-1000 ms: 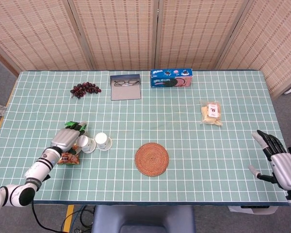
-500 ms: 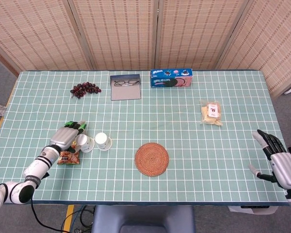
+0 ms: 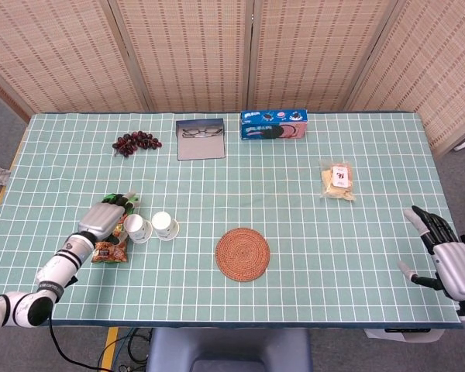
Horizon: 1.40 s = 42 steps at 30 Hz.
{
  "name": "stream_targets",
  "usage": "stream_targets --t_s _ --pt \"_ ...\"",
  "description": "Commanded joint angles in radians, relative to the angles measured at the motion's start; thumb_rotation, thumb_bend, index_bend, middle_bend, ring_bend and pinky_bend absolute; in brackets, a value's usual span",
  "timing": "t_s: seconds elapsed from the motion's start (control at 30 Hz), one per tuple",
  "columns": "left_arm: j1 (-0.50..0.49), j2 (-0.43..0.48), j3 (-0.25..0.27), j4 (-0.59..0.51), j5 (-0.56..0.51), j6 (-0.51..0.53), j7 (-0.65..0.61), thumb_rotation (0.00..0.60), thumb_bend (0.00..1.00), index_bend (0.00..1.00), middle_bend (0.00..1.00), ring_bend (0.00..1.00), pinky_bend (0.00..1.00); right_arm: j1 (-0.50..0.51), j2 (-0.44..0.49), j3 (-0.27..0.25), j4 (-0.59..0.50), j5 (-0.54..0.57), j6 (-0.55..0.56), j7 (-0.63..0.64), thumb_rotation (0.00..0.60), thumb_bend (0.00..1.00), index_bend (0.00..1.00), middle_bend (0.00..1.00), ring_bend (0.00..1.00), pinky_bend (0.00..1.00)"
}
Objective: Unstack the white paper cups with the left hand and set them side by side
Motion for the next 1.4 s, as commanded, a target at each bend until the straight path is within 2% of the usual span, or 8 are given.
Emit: stream_targets --t_s 0.03,0.4,0.53,0.67,0.83,1.0,1.23,1.4 --pt "-0.006 0.028 0.003 -0.040 -0.023 0.022 0.036 0.600 0.41 0.14 0.00 0.00 0.13 -0.001 0.001 0.000 0.001 -0.003 0.004 0.003 0.600 0.25 0.00 0.00 0.00 0.00" --pt "0.024 0.188 0.019 -0.287 -0.095 0.215 0.175 0.600 0.41 0.14 0.00 0.00 0.13 -0.006 0.001 -0.007 -0.001 -0.023 0.020 -0.001 0.600 0.25 0.00 0.00 0.00 0.00" --pt "0.098 0.239 0.030 -0.345 -0.021 0.302 0.129 0.600 0.41 0.14 0.00 0.00 0.13 -0.008 -0.002 -0.011 -0.008 -0.029 0.022 -0.019 0.600 0.25 0.00 0.00 0.00 0.00" --pt "0.187 0.261 0.053 -0.356 0.086 0.385 0.061 0.600 0.41 0.14 0.00 0.00 0.13 -0.001 -0.010 -0.014 -0.016 -0.028 0.002 -0.047 0.600 0.25 0.00 0.00 0.00 0.00" --pt "0.339 0.230 0.099 -0.285 0.273 0.546 -0.057 0.600 0.41 0.14 0.00 0.00 0.13 0.010 -0.025 -0.015 -0.028 -0.013 -0.034 -0.092 0.600 0.25 0.00 0.00 0.00 0.00" --pt "0.474 0.161 0.120 -0.153 0.347 0.681 -0.162 0.600 0.41 0.13 0.00 0.00 0.13 0.024 -0.042 -0.015 -0.041 0.011 -0.081 -0.139 0.600 0.25 0.00 0.00 0.00 0.00" --pt "0.574 0.113 0.109 -0.001 0.349 0.705 -0.307 0.600 0.41 0.06 0.00 0.00 0.13 0.038 -0.065 -0.010 -0.059 0.052 -0.130 -0.201 0.600 0.25 0.00 0.00 0.00 0.00" --pt "0.588 0.112 0.089 0.012 0.347 0.686 -0.301 0.600 0.41 0.04 0.00 0.00 0.13 0.038 -0.071 -0.008 -0.066 0.066 -0.138 -0.228 0.600 0.25 0.00 0.00 0.00 0.00"
